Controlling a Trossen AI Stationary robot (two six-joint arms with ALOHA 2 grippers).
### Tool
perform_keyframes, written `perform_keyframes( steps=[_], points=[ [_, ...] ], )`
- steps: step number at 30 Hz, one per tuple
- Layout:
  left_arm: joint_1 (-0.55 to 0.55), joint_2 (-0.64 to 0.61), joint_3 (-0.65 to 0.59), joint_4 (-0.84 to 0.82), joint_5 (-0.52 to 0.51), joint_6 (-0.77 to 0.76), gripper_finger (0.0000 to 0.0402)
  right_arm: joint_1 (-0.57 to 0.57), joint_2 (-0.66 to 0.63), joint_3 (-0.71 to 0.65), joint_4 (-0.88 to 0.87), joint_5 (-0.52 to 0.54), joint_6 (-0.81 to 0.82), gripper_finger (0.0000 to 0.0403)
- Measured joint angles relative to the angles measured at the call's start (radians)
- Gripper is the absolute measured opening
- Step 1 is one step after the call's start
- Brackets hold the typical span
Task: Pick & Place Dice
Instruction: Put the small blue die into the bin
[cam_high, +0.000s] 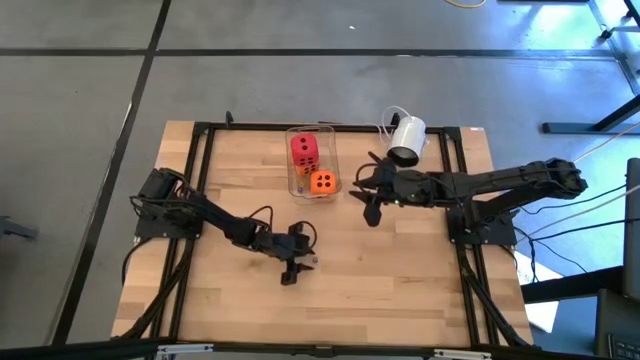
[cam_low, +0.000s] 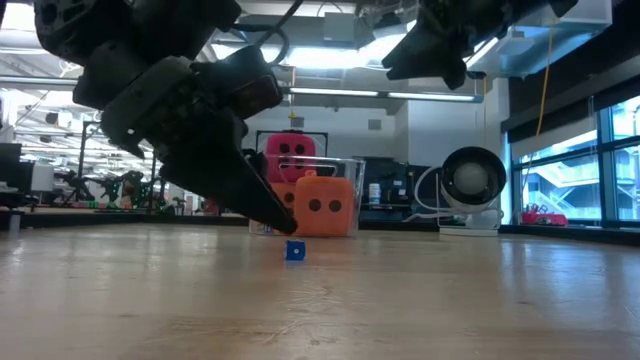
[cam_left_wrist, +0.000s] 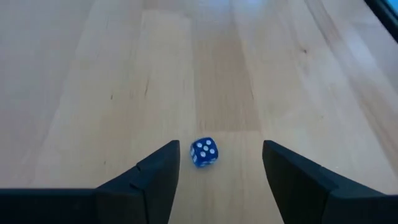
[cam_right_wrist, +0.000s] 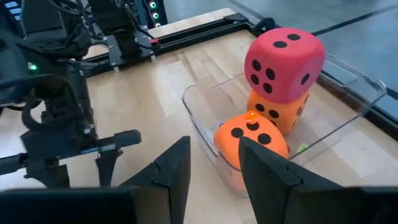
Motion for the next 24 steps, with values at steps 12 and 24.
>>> perform_keyframes(
  steps=[12, 24],
  points=[
    [-0.001, 0.0, 0.0, -0.004, -0.023, -0.1, 0.0226, 0.0, 0.0, 0.0, 0.0, 0.0, 0.008, 0.0137],
    [-0.015, 0.079, 0.0, 0.058, -0.067, -0.007, 0.0226, 0.0, 0.0, 0.0, 0.0, 0.028, 0.007, 0.0137]
  ],
)
